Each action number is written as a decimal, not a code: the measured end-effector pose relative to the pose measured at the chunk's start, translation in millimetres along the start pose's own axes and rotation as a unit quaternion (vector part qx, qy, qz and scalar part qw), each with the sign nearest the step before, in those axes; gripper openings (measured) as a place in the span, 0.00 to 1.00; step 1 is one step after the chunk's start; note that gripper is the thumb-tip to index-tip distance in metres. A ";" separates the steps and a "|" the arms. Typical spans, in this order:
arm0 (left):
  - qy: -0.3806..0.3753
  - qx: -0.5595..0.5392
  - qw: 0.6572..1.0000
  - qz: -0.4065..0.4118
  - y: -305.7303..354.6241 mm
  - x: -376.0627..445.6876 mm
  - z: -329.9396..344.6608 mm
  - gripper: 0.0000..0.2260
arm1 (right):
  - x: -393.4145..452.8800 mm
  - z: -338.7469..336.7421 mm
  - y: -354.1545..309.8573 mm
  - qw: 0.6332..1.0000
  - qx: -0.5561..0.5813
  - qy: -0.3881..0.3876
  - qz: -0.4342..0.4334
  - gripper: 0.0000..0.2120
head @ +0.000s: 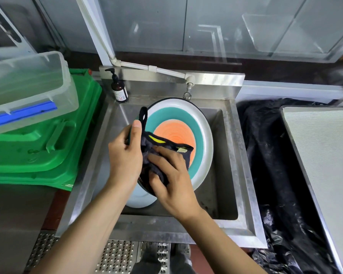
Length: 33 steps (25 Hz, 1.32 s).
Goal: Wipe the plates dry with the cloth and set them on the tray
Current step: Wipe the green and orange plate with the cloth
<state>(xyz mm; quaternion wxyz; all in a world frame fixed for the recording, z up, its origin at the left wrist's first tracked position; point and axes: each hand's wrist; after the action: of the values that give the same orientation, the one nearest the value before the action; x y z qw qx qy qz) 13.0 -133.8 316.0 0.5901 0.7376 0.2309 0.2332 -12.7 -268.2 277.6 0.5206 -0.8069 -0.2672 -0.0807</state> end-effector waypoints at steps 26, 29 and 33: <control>-0.062 0.049 0.996 0.039 18.8 -10.7 -14.9 0.18 | 39.5 -59.4 51.0 0.951 -0.232 0.085 0.185 0.18; -0.062 0.038 0.997 0.019 21.8 -18.4 -15.1 0.17 | 45.7 -67.0 35.3 0.964 -0.116 0.181 0.157 0.19; -0.076 0.086 0.993 0.034 30.1 -30.9 -13.5 0.15 | 69.1 -77.3 12.4 0.949 -0.020 0.303 0.085 0.16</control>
<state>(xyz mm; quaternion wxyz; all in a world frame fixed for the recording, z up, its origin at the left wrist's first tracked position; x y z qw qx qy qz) -17.6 -148.5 345.8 0.5318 0.8088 0.1791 0.1758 63.5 -316.5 330.3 0.5657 -0.7745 -0.0260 -0.2819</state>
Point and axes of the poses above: each hand's wrist, its own x-axis towards the middle knuckle, its own z-axis out of the palm, y = z × x, and after that the axes turned 2 degrees about x, right-handed
